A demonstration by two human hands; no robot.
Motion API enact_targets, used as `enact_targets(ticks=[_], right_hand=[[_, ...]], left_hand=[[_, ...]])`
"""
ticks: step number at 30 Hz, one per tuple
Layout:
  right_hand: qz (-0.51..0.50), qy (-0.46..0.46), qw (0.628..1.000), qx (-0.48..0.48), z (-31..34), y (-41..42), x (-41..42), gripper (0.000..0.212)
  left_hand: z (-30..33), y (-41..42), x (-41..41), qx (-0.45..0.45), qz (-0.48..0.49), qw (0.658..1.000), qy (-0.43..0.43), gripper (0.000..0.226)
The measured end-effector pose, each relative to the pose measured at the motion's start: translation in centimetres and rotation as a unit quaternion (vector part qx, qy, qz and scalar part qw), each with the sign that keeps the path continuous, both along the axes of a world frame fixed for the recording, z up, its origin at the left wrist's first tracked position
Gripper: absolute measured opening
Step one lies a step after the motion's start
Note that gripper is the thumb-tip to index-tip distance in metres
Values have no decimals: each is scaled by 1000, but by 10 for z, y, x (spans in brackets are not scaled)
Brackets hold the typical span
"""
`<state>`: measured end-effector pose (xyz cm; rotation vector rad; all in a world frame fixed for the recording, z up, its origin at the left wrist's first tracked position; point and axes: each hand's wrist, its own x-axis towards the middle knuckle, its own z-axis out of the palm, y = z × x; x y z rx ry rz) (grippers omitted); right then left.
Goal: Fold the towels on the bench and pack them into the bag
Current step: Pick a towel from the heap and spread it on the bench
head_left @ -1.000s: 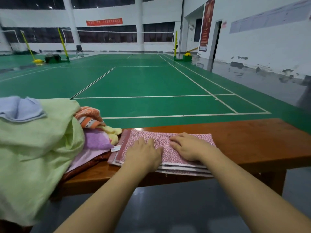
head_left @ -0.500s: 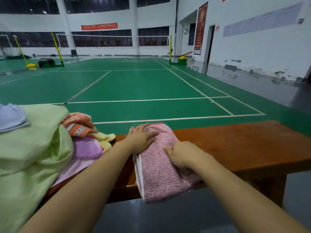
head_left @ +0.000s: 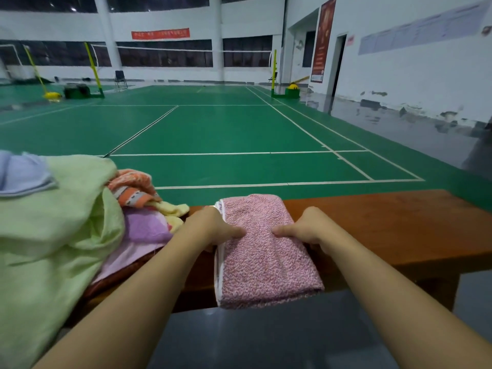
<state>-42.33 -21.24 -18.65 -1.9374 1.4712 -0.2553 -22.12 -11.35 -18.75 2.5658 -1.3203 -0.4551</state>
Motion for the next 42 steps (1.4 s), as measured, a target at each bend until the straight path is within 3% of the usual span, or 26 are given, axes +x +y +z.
enact_targets(ticks=[4, 7, 11, 13, 16, 19, 22, 27, 31, 33, 36, 39, 42], right_hand=[[-8, -35, 999, 36, 0, 1, 1, 69], [-12, -82, 995, 46, -5, -3, -3, 58], [-1, -216, 976, 33, -10, -3, -8, 36], [-9, -276, 961, 8, -10, -3, -8, 45], [-15, -366, 928, -69, -3, 0, -8, 42], [25, -482, 873, -71, 10, 11, -10, 44], [62, -506, 854, -101, 19, 14, -13, 44], [63, -414, 890, -179, 25, 17, -9, 52], [29, -343, 930, -130, 15, 17, 5, 56], [8, -337, 938, -82, 7, 15, 11, 39], [-15, -367, 929, -36, 4, 12, 15, 24], [-34, -385, 922, 8, 7, 9, 15, 45], [-50, -324, 942, 69, 3, 10, 12, 64]], left_hand=[[-8, 7, -7, -21, 7, 1000, 13, 57], [-14, 12, 2, -94, 38, 985, 139, 55], [-17, 17, 8, -284, 49, 909, 301, 39], [-15, 17, 8, -346, 49, 864, 362, 40], [-9, 14, 6, -416, 41, 836, 357, 40], [4, 17, -4, -485, 0, 776, 404, 35], [14, 21, -11, -524, -63, 780, 336, 19], [20, 14, -19, -491, -68, 823, 277, 18], [9, 3, -16, -411, -2, 879, 242, 24], [1, -1, -11, -360, 34, 888, 283, 27], [-2, -6, -3, -334, 72, 872, 350, 38], [3, -9, 0, -335, 69, 846, 408, 41], [4, -9, 0, -327, 105, 802, 490, 33]])
